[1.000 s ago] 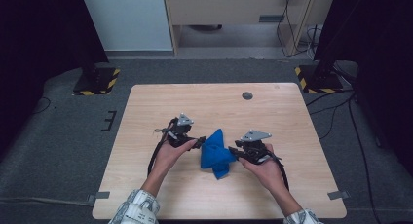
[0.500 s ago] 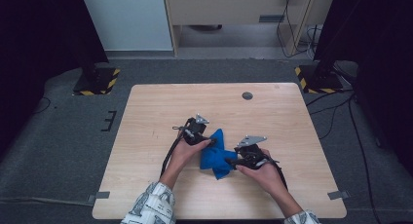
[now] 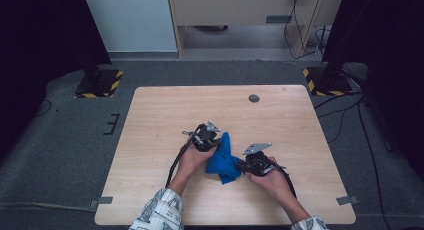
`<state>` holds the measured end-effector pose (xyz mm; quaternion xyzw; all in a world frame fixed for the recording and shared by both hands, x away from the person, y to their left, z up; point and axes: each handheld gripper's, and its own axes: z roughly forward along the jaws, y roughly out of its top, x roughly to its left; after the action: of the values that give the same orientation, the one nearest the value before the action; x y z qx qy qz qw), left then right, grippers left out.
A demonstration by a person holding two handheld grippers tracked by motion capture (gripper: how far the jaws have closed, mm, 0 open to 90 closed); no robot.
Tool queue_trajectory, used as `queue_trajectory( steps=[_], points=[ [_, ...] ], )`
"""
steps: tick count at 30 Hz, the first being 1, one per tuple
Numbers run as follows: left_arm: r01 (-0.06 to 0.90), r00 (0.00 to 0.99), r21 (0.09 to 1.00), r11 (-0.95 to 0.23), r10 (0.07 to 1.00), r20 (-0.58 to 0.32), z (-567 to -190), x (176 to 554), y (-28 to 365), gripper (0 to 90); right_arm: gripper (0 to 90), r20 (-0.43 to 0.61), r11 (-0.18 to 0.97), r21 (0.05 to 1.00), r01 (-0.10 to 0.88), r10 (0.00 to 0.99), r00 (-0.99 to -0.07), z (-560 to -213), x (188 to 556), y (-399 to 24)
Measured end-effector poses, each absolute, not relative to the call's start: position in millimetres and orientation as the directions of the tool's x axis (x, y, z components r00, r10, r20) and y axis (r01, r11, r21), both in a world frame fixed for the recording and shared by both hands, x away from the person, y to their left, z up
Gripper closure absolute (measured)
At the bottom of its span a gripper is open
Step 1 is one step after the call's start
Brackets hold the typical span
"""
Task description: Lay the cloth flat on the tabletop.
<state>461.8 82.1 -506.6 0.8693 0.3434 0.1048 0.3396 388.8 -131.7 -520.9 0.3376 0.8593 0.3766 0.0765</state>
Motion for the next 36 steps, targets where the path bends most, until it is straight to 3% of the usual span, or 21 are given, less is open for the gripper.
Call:
queue_trajectory(
  steps=[17,36],
  points=[
    [0.515,0.66,0.758,-0.402,0.75,-0.05,-480,439,126,87.0,87.0,0.07,0.406,0.774,0.486,0.708,-0.703,-498,401,-157],
    [0.547,0.626,0.734,-0.402,0.779,-0.039,-494,426,151,87.1,87.1,0.043,0.401,0.765,0.503,0.748,-0.662,-502,409,-169]
  ],
)
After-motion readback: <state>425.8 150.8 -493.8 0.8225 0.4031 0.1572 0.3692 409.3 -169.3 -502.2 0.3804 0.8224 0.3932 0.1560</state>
